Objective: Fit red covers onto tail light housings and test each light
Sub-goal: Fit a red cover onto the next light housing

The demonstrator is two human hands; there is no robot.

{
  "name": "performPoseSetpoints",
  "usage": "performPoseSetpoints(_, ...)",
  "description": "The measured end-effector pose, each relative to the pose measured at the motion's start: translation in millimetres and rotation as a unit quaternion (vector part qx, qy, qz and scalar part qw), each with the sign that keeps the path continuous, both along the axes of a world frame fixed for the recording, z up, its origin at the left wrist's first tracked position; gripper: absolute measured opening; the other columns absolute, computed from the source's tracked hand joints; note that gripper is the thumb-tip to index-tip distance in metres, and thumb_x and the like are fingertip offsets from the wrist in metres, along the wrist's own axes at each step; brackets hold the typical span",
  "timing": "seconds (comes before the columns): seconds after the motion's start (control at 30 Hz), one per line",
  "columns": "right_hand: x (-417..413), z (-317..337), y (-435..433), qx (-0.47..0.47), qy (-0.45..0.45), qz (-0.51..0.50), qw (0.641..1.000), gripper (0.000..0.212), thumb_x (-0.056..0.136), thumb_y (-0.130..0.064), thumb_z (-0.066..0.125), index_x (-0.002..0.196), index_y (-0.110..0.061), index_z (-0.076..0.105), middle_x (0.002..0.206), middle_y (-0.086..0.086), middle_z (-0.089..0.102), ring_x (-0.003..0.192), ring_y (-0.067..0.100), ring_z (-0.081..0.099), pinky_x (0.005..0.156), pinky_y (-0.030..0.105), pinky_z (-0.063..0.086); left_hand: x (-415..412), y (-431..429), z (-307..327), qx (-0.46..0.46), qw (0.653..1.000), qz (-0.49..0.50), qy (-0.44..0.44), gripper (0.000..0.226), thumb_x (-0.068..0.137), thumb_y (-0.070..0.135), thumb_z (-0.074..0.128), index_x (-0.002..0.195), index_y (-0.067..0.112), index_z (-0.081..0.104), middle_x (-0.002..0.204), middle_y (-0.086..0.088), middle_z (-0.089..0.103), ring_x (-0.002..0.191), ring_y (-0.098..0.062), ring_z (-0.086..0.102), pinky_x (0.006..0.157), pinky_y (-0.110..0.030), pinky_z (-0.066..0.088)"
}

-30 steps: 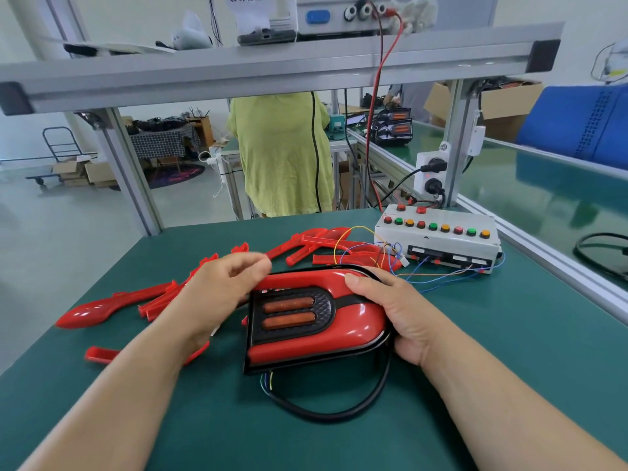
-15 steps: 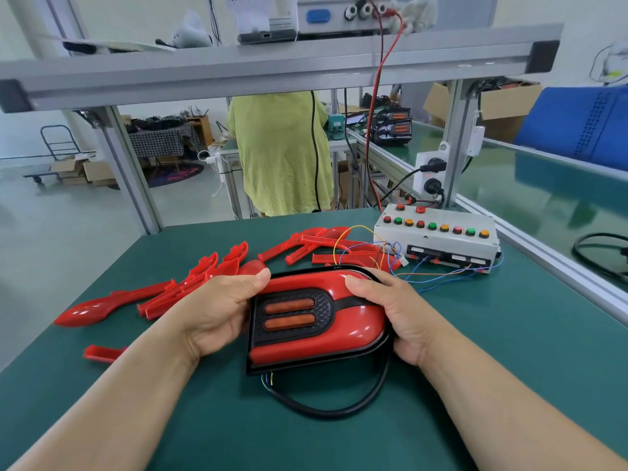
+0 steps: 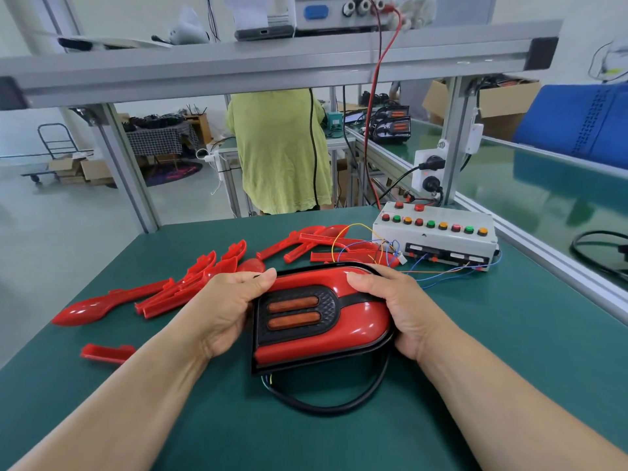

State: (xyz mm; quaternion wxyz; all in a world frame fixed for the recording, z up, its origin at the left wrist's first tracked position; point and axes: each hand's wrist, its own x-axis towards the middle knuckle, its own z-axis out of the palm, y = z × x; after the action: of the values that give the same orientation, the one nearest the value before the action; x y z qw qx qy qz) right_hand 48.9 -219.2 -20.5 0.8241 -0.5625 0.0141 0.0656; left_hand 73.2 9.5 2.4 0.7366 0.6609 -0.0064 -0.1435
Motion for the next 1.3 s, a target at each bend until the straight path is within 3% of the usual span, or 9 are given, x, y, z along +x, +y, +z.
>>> performPoseSetpoints(0.13,-0.4,-1.2,2.2,0.002,-0.005,0.016,1.0,0.046,0.07,-0.028,0.077,0.113,-0.013,0.073,0.112,0.02,0.072,0.095,0.034,0.069,0.091,0.054,0.054,0.3,2.4,1.1,-0.052,0.997,-0.054,0.037,0.051,0.092,0.037,0.052,0.123,-0.002,0.065,0.123,-0.027,0.065,0.114,-0.043,0.063,0.093,-0.057,0.053)
performPoseSetpoints(0.33,-0.1,-1.0,5.4,-0.001,0.013,0.017,1.0,0.051,0.076,-0.039,0.074,0.117,-0.009,0.069,0.113,0.02,0.072,0.097,0.034,0.068,0.094,0.055,0.053,0.3,10.2,3.7,-0.088,0.988,-0.111,0.058,0.047,0.097,0.036,0.046,0.123,0.002,0.066,0.13,-0.026,0.061,0.118,-0.042,0.061,0.088,-0.05,0.056)
performPoseSetpoints(0.47,-0.2,-1.6,4.5,-0.002,0.016,0.021,1.0,0.05,0.077,-0.034,0.073,0.12,-0.008,0.068,0.117,0.023,0.07,0.103,0.039,0.066,0.097,0.059,0.051,-1.0,6.6,1.3,-0.083,0.989,-0.105,0.059,0.045,0.094,0.033,0.048,0.117,-0.001,0.069,0.125,-0.027,0.063,0.114,-0.041,0.063,0.085,-0.05,0.057)
performPoseSetpoints(0.67,1.2,-2.0,2.8,0.005,0.006,0.013,1.0,0.046,0.072,-0.023,0.074,0.115,-0.007,0.071,0.113,0.022,0.071,0.096,0.035,0.068,0.091,0.053,0.055,-1.9,0.1,3.9,-0.082,0.993,-0.06,0.053,0.051,0.089,0.022,0.054,0.13,-0.01,0.054,0.124,-0.031,0.062,0.114,-0.045,0.062,0.089,-0.058,0.054)
performPoseSetpoints(0.83,1.5,0.0,3.8,0.004,-0.001,-0.012,1.0,0.049,0.062,-0.022,0.078,0.109,-0.007,0.074,0.109,0.024,0.072,0.093,0.038,0.068,0.091,0.058,0.054,-4.3,-7.2,3.5,-0.099,0.993,-0.034,0.057,0.045,0.084,0.016,0.056,0.122,-0.009,0.058,0.114,-0.03,0.067,0.098,-0.044,0.069,0.069,-0.054,0.059)
performPoseSetpoints(1.03,0.7,-0.1,6.2,-0.009,-0.013,-0.021,1.0,0.046,0.066,-0.028,0.078,0.108,-0.009,0.075,0.111,0.024,0.072,0.09,0.035,0.069,0.089,0.055,0.056,-3.3,-10.9,-1.9,-0.093,0.994,-0.007,0.051,0.028,0.099,0.018,0.05,0.113,-0.003,0.064,0.107,-0.029,0.07,0.09,-0.042,0.072,0.064,-0.049,0.06)
performPoseSetpoints(1.17,4.1,-2.0,5.7,0.015,0.013,0.012,1.0,0.053,0.086,-0.058,0.056,0.109,-0.015,0.075,0.116,0.017,0.072,0.098,0.028,0.072,0.087,0.045,0.059,0.4,-8.9,-5.0,-0.091,0.995,0.007,0.05,0.032,0.099,0.025,0.051,0.115,0.002,0.066,0.11,-0.027,0.07,0.094,-0.042,0.071,0.067,-0.049,0.06)
performPoseSetpoints(1.3,8.8,-3.9,1.9,0.073,0.022,0.01,0.997,0.065,0.097,-0.065,0.032,0.117,-0.019,0.073,0.118,0.011,0.072,0.107,0.028,0.07,0.085,0.041,0.06,2.9,-4.2,-6.4,-0.108,0.991,0.007,0.077,0.037,0.098,0.03,0.05,0.114,0.001,0.066,0.112,-0.028,0.069,0.095,-0.042,0.071,0.066,-0.048,0.06)
